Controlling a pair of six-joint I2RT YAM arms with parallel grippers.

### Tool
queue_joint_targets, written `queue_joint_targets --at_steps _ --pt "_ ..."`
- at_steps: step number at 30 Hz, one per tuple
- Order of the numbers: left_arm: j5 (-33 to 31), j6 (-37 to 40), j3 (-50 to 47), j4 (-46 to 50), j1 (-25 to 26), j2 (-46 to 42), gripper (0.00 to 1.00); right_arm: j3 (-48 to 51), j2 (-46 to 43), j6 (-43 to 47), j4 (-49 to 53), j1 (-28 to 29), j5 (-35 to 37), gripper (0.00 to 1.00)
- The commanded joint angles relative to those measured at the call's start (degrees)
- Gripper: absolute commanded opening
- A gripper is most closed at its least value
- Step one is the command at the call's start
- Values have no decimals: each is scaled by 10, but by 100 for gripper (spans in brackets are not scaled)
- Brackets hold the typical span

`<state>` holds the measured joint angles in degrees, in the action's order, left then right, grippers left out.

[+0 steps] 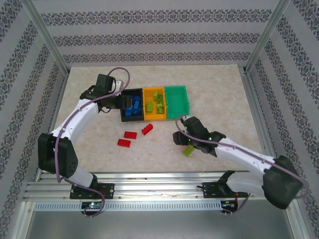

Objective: Sort the legos into containers by color
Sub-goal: Move the lego to the bottom-center of the table.

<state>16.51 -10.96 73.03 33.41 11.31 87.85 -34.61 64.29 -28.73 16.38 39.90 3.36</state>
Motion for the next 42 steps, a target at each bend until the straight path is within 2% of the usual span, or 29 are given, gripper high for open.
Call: queue_joint_targets --at_steps 1,5,9,14,34,42 --pt "13 -11 10 -3 3 -14 59 31 -50 -70 69 0 36 59" --pt "13 -10 10 1 4 -16 59 57 -94 -95 119 2 53 59" --pt "9 -9 10 -1 4 -19 59 57 -101 -96 150 -7 44 59" --pt "5 -7 10 0 3 -17 59 60 -68 -109 135 -6 13 59" --pt "8 -8 10 0 4 -14 59 30 73 -97 69 9 -4 59" --pt "10 -8 9 0 3 -13 59 13 95 -100 61 28 0 62"
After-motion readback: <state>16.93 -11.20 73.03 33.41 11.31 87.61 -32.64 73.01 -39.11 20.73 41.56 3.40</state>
